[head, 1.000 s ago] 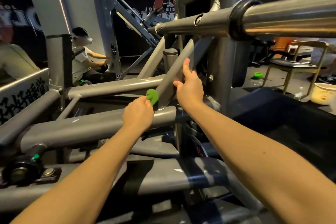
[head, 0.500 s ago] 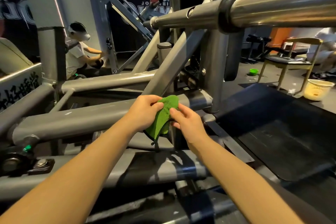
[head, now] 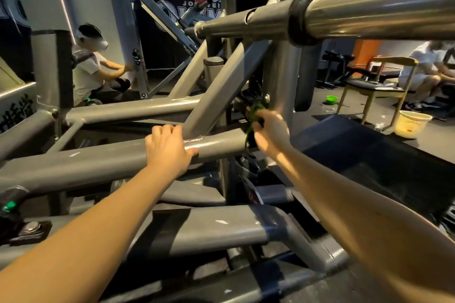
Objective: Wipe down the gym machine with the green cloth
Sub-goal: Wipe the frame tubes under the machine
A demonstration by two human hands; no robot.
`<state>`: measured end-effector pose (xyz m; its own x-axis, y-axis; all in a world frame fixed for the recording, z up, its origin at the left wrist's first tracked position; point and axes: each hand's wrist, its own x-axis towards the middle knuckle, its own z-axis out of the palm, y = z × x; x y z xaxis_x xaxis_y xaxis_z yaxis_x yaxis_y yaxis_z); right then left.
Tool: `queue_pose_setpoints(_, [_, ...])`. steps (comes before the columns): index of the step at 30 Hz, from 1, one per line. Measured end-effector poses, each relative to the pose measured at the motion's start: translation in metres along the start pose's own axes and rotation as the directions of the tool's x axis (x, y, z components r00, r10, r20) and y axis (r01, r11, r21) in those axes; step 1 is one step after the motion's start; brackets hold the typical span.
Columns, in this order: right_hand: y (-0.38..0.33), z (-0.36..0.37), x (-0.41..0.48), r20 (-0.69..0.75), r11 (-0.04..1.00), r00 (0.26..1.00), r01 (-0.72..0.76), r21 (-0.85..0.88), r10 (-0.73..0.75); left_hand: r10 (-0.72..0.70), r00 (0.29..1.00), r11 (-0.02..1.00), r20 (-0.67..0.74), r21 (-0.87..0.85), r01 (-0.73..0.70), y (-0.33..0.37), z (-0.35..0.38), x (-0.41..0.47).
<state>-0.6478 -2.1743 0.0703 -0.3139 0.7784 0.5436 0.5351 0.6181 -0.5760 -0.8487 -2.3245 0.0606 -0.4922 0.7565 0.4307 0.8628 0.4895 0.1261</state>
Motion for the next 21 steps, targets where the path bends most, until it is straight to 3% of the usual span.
queue_pose_setpoints(3, [0.004,0.032,-0.006,0.086,0.993,0.996,0.007,-0.114,0.003,-0.001,1.000,0.998,0.025,0.062,-0.001,-0.003,0.002,0.003])
queue_pose_setpoints(8, [-0.019,0.045,-0.022,0.345,0.974,0.915,0.226,-0.002,-0.211,-0.009,1.000,0.999,0.009,0.042,0.009,-0.005,0.007,0.007])
queue_pose_setpoints(10, [-0.006,0.033,-0.011,0.309,0.954,0.917,0.290,-0.080,-0.253,-0.013,1.000,1.000,0.022,0.026,0.012,-0.006,0.008,0.007])
queue_pose_setpoints(13, [0.018,0.022,0.017,0.217,0.910,0.965,0.220,-0.350,-0.149,-0.012,1.000,1.000,0.013,0.028,0.011,-0.005,0.006,0.006])
queue_pose_setpoints(16, [0.005,0.042,0.015,0.188,0.954,0.980,0.117,-0.278,-0.066,-0.007,1.000,1.000,-0.009,-0.003,0.007,-0.005,0.008,0.006])
queue_pose_setpoints(21, [-0.045,0.065,-0.009,0.205,0.952,0.956,0.248,-0.180,-0.211,-0.037,0.998,0.997,-0.043,-0.074,0.034,-0.008,0.012,0.003])
